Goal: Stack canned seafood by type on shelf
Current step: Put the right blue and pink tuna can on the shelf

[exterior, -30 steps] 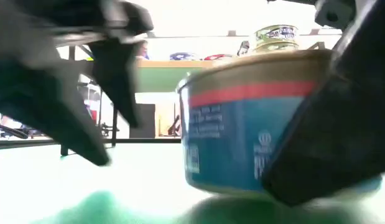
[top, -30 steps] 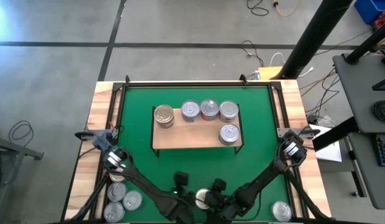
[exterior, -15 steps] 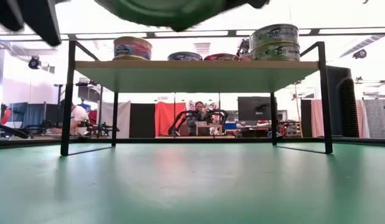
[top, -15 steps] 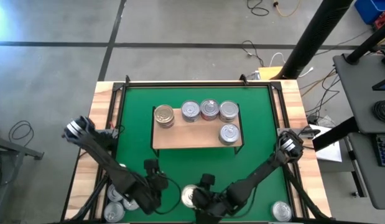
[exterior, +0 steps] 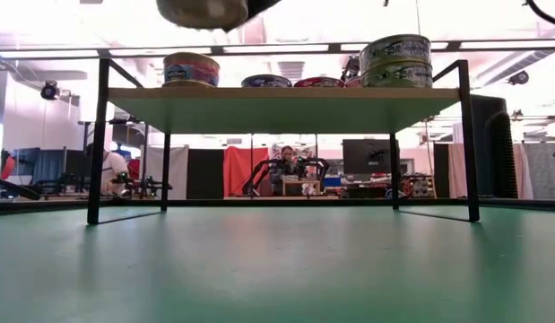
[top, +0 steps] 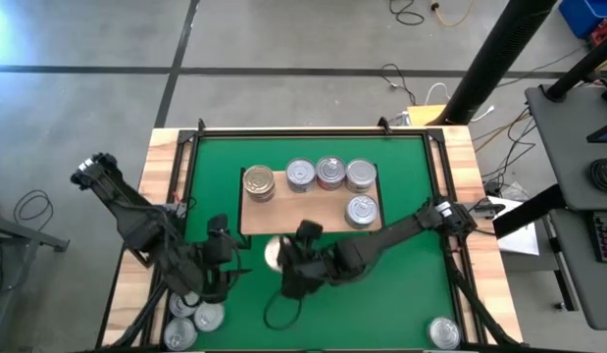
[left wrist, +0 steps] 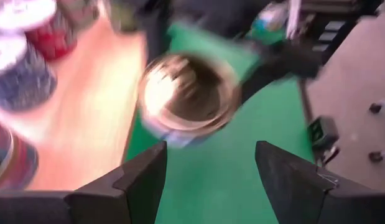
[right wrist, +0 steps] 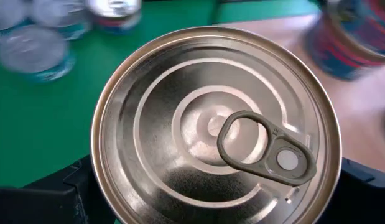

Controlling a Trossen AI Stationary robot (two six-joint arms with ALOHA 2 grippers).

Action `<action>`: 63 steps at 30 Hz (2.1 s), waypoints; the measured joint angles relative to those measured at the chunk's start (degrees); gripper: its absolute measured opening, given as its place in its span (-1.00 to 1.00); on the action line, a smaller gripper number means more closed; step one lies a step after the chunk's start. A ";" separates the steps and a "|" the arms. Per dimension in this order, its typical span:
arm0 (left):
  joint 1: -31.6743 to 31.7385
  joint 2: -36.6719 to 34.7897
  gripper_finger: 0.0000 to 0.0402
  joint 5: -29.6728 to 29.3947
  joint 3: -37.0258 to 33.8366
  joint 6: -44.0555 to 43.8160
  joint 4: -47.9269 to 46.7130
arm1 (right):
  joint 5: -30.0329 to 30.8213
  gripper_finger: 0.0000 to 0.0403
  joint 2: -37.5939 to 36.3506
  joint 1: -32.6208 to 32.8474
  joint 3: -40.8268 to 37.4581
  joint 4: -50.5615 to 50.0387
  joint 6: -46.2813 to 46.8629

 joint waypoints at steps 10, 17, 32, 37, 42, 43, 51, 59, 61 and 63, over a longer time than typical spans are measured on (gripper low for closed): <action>9.67 -1.35 -0.09 2.21 -1.19 16.59 6.93 | 0.03 0.80 0.00 -5.01 0.98 -8.24 4.63; 16.00 -1.20 -0.35 6.78 -2.67 26.11 12.40 | -0.14 0.80 -0.04 -4.63 0.81 -8.38 5.71; 17.52 -2.09 -0.81 7.08 -2.73 29.10 10.33 | 1.55 0.80 -4.48 -6.22 -0.05 -19.23 8.27; 17.88 -1.67 -0.81 6.27 -2.81 29.87 12.26 | 1.42 0.80 -6.42 -6.72 -2.38 -18.05 7.51; 19.38 0.18 -0.81 6.36 -4.78 30.74 14.98 | -0.07 0.80 -6.70 -7.82 -5.34 -15.57 4.77; 19.89 0.50 -0.81 6.51 -5.31 30.73 15.82 | -0.49 0.80 -6.71 -8.04 -5.98 -14.43 4.32; 22.83 4.04 -0.81 7.16 -5.52 31.21 18.22 | -2.01 0.85 -6.67 -9.03 -11.27 -4.76 3.66; 24.74 6.05 -0.81 10.08 -5.42 33.39 19.90 | -1.88 0.95 -6.54 -9.14 -14.96 -0.51 6.57; 24.78 5.79 -0.81 10.32 -5.42 34.24 20.61 | -1.93 0.96 -6.54 -9.20 -15.48 -0.09 7.69; 24.85 5.32 -0.81 10.52 -5.44 35.52 21.05 | -1.95 0.97 -6.59 -9.24 -15.89 -0.03 8.36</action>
